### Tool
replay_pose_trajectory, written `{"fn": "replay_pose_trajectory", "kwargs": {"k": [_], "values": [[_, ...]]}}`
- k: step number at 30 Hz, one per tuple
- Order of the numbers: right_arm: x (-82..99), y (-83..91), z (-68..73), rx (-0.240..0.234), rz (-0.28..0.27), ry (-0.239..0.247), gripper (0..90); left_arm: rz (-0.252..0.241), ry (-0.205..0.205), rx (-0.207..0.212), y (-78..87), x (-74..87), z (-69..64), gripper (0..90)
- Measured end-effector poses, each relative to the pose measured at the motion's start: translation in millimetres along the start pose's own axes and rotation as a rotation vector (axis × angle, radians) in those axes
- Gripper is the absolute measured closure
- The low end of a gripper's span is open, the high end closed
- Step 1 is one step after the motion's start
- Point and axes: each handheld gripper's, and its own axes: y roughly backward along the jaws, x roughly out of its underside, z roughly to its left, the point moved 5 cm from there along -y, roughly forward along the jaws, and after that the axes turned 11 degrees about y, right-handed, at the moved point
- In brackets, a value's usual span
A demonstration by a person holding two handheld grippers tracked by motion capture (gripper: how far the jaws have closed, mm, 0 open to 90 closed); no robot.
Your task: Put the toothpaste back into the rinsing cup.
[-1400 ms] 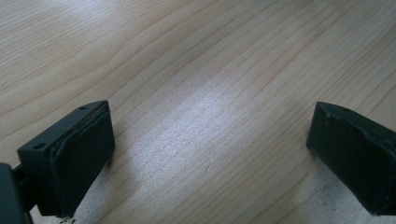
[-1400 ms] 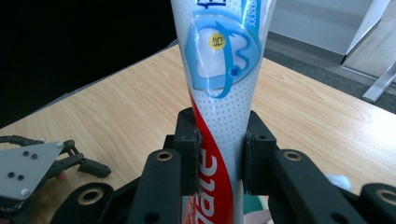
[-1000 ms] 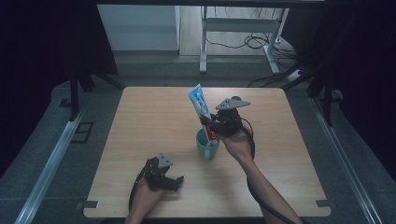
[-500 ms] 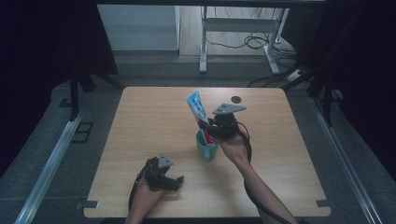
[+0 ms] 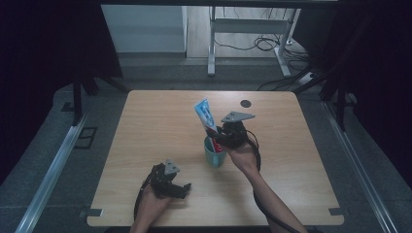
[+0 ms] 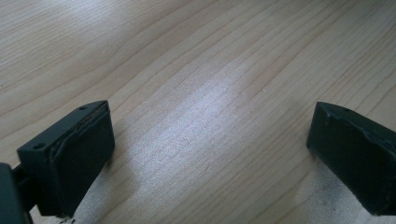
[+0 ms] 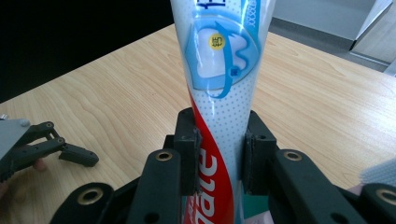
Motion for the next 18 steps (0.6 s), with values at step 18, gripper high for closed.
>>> {"fn": "replay_pose_trajectory", "kwargs": {"k": [18], "values": [[15.6,-9.6,3.2,-0.006,0.013,-0.007,71.2,0.0,0.0,0.0,-0.1,0.0,0.0,1.0]]}}
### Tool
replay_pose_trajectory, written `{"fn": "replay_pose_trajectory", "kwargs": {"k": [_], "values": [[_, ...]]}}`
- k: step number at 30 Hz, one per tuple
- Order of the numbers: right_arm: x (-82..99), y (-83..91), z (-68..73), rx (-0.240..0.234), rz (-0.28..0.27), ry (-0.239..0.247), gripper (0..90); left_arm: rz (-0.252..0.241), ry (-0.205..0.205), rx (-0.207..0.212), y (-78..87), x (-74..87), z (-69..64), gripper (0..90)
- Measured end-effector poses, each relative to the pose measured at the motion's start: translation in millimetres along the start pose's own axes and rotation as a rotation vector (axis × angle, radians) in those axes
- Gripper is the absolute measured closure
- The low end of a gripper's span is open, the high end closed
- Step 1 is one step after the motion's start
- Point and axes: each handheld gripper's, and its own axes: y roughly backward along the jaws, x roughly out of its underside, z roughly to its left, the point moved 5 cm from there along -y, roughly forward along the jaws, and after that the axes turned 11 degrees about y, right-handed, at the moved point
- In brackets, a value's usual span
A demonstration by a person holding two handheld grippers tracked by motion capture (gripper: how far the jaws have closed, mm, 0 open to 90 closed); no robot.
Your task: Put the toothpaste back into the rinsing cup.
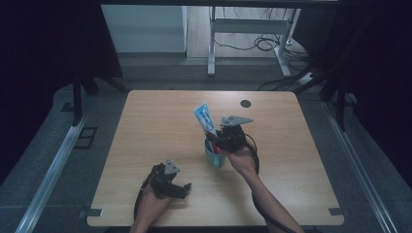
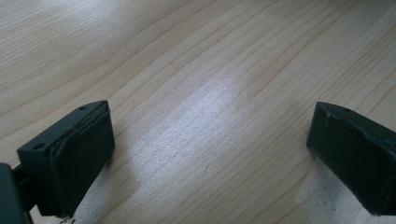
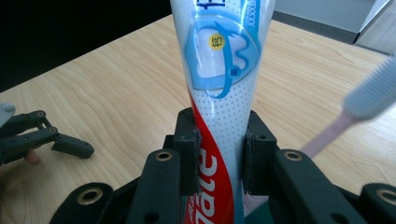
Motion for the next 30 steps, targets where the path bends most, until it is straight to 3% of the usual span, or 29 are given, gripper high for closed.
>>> {"fn": "replay_pose_trajectory", "kwargs": {"k": [16,30], "values": [[7.2,-1.2,0.9,-0.01,-0.002,0.006,69.4,0.0,0.0,0.001,0.0,0.0,0.0,1.0],[22.7,-3.3,-0.8,-0.025,0.054,0.001,67.3,0.0,0.002,0.001,0.0,0.1,-0.2,1.0]]}}
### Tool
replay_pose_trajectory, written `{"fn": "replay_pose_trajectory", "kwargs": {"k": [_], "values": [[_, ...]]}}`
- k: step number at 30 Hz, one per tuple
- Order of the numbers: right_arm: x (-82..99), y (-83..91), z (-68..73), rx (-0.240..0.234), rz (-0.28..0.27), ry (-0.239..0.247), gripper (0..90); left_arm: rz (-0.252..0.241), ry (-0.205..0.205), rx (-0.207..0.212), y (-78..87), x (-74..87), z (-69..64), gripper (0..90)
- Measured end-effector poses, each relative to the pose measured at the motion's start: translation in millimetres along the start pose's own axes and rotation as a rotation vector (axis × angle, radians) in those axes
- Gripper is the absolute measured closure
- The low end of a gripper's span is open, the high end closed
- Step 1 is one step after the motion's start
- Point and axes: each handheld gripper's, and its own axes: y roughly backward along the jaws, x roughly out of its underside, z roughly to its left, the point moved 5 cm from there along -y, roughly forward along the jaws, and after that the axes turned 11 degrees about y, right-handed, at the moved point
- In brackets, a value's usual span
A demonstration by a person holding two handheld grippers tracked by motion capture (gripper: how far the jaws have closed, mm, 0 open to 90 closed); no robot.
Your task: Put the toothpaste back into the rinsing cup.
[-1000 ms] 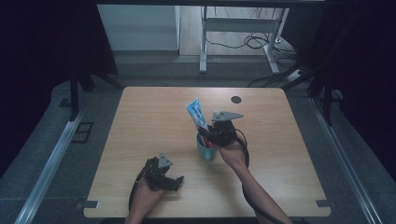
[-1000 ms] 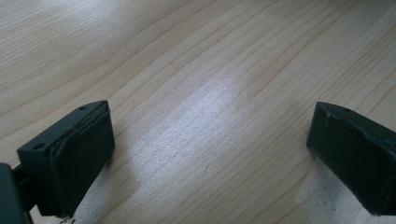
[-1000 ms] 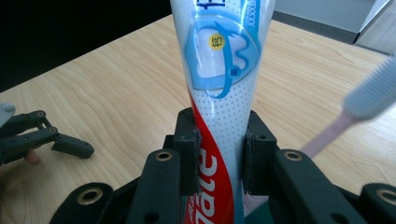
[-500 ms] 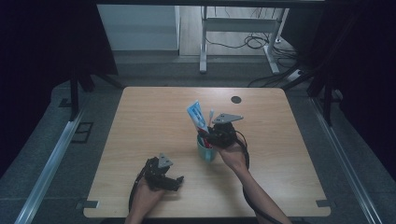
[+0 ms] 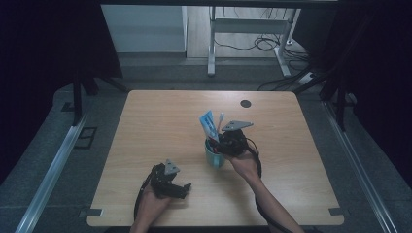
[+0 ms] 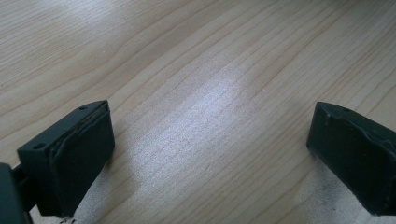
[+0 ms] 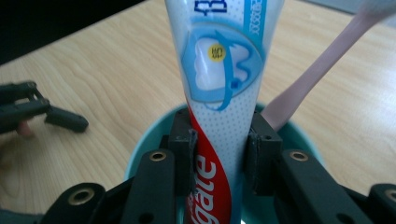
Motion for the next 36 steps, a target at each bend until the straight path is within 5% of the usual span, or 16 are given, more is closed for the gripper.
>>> {"fn": "replay_pose_trajectory", "kwargs": {"k": [14,36], "values": [[-0.1,2.9,-2.1,-0.014,-0.011,-0.026,62.9,0.001,0.0,0.0,0.1,0.0,0.0,1.0],[-6.7,9.9,-0.2,-0.034,0.051,0.005,26.9,0.0,-0.002,0.0,0.0,-0.1,0.1,1.0]]}}
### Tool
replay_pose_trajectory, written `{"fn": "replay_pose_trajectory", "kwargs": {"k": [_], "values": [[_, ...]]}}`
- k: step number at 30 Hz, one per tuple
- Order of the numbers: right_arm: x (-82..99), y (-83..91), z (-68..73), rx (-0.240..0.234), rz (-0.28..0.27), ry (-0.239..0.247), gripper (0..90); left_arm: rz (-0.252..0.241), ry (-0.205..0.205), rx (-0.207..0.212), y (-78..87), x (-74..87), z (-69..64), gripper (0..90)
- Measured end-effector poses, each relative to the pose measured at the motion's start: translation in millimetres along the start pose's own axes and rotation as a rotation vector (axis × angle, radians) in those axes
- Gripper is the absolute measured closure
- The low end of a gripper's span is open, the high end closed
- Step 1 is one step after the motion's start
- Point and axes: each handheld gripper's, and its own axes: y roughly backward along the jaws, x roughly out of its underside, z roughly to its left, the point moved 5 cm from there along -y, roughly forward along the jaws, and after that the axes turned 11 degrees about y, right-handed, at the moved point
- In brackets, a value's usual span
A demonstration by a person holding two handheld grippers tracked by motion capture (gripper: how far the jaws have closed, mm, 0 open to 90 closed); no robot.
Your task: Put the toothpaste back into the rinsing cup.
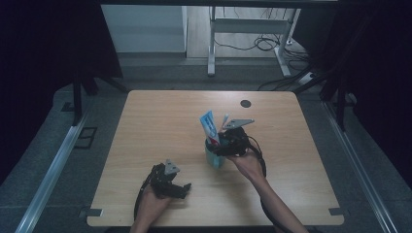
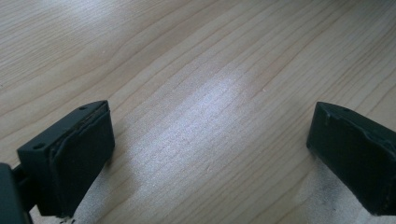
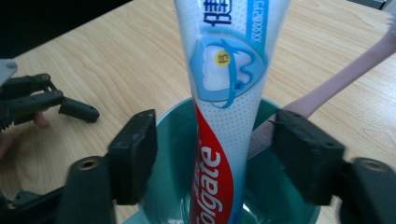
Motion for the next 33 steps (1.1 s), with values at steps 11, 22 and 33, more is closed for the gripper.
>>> {"fn": "replay_pose_trajectory", "kwargs": {"k": [11,22,33], "values": [[-1.1,9.5,2.9,-0.015,0.039,0.043,11.4,0.0,0.0,0.0,0.0,0.0,0.0,1.0],[-1.3,18.1,8.0,-0.018,0.052,0.068,5.8,0.0,0.0,0.0,0.1,0.0,0.0,1.0],[3.6,35.7,10.2,-0.017,0.064,0.084,2.7,-0.003,0.003,0.0,-0.2,-0.1,-0.2,1.0]]}}
